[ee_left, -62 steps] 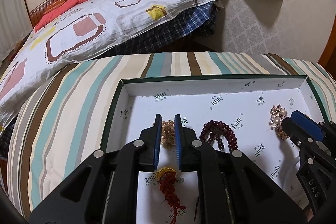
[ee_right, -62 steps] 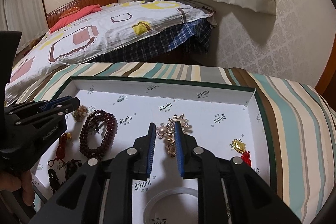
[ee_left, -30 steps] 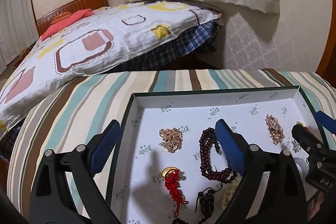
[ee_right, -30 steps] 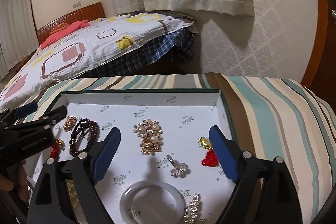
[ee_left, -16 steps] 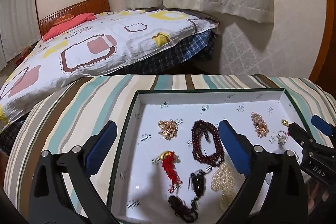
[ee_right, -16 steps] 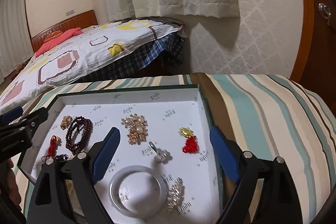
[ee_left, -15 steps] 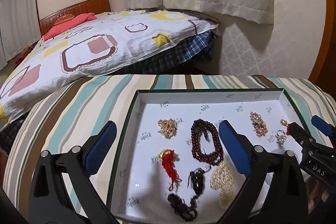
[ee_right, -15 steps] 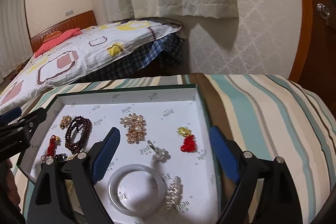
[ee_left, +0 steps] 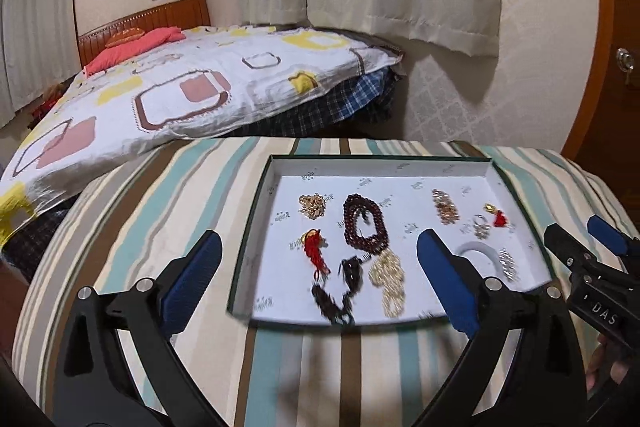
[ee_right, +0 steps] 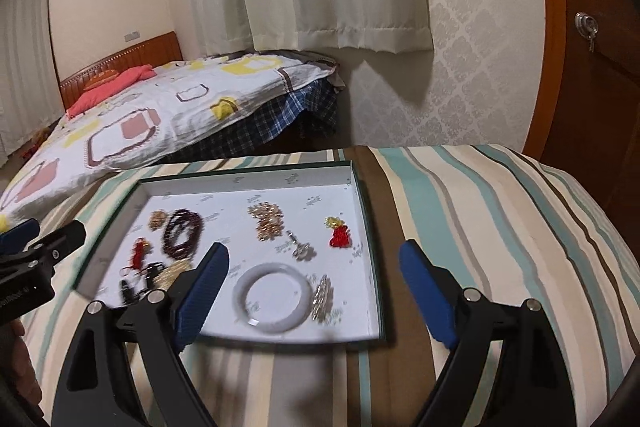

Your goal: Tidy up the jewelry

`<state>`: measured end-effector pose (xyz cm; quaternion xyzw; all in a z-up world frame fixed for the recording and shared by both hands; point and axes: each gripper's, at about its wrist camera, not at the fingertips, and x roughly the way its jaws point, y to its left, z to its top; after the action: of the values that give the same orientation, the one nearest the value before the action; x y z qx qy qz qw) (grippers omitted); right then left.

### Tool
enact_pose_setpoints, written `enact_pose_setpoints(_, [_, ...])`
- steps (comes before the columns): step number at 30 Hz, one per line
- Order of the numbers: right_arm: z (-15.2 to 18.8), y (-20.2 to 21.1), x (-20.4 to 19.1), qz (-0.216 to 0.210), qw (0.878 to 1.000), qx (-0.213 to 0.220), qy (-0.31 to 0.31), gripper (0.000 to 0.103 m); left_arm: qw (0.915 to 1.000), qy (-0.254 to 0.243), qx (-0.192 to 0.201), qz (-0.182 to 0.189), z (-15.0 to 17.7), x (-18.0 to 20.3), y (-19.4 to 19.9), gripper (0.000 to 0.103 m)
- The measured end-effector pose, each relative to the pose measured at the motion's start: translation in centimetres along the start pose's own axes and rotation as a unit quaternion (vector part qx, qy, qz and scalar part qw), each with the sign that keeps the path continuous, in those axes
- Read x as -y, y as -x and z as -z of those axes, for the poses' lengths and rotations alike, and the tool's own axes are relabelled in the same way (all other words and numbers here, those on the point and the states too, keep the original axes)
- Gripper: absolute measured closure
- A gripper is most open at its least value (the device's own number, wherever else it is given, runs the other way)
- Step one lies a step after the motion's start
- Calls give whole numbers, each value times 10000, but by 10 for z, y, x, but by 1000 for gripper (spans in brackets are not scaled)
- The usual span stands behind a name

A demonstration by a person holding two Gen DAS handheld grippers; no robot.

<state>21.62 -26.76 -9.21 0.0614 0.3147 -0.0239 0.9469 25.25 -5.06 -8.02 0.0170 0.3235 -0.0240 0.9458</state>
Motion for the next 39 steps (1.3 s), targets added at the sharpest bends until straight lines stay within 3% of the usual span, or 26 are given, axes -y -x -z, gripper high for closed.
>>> enact_pose_setpoints(11, [-1,91,-20,-217,9985,450,205,18,9993,175,328,82,3,-8,97,4])
enact_pose_setpoints(26, [-3,184,-34,-291,9939,997,364,18,9960,292,822,-176,10,-22,206,4])
enact_pose_setpoints(39, [-1,224,-47,-349,9892,1311,561,17,9939,324,1045,-139,17,-31,244,4])
